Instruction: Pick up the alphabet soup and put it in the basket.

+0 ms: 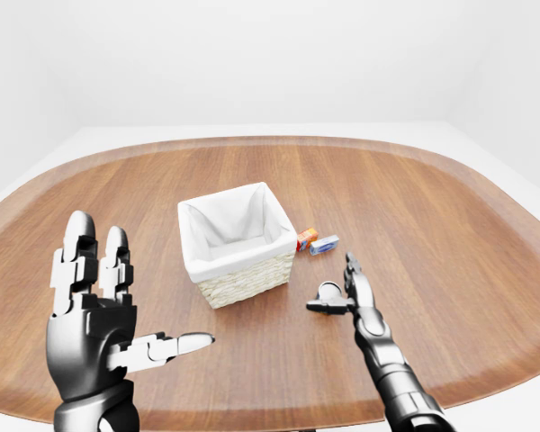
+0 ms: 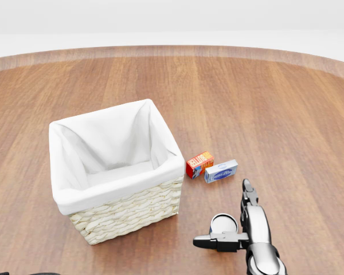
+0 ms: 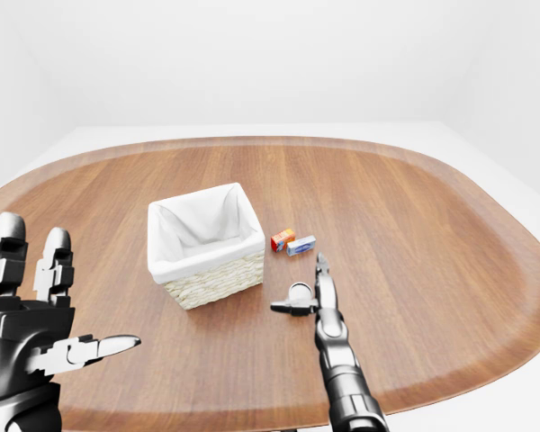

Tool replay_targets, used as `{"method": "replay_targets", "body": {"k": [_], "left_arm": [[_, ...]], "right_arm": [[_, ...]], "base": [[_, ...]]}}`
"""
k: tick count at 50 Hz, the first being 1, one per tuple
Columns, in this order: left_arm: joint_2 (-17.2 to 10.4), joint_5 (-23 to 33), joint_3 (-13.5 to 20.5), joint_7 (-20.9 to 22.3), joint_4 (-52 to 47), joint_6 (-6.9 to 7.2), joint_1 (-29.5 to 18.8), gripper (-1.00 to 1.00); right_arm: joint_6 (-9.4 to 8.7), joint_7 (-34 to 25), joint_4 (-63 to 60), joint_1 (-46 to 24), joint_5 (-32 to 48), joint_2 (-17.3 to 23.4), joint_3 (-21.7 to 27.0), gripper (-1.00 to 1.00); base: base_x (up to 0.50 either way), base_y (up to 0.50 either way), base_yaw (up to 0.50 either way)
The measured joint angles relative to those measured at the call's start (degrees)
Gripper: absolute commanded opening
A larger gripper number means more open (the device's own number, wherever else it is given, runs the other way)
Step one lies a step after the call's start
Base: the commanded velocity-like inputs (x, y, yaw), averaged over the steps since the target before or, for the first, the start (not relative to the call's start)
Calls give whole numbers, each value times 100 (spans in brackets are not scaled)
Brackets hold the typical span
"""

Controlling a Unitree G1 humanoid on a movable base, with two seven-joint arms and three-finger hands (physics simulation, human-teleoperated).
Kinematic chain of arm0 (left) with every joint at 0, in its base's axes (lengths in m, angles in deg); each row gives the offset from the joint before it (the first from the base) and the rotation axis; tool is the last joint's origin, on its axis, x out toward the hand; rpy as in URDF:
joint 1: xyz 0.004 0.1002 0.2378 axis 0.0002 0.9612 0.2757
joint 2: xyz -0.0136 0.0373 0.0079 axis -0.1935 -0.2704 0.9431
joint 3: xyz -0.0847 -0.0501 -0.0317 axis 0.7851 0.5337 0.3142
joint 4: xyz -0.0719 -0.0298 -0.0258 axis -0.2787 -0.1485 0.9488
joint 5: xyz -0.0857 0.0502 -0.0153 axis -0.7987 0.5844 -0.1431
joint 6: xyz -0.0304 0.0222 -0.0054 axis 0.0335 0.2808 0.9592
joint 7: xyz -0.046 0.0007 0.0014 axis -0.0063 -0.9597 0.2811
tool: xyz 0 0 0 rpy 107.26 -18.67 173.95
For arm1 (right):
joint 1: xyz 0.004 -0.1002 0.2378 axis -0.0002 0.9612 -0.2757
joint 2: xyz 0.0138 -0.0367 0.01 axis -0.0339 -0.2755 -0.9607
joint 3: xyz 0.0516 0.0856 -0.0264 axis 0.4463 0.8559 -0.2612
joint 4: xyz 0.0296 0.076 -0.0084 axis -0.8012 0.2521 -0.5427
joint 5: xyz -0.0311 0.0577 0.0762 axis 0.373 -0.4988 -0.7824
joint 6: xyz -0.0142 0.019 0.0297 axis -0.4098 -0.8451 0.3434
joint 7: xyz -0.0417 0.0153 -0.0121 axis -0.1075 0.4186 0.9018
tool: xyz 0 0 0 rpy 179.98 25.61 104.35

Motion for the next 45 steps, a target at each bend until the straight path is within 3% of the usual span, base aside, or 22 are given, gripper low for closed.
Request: {"method": "replay_targets", "body": {"k": [45], "left_arm": [[29,-73,35,50,-103,91,15,100]], "right_arm": [[0,411,2715,-1261,248,10,-40,100]], "base": [[0,0,0]]}}
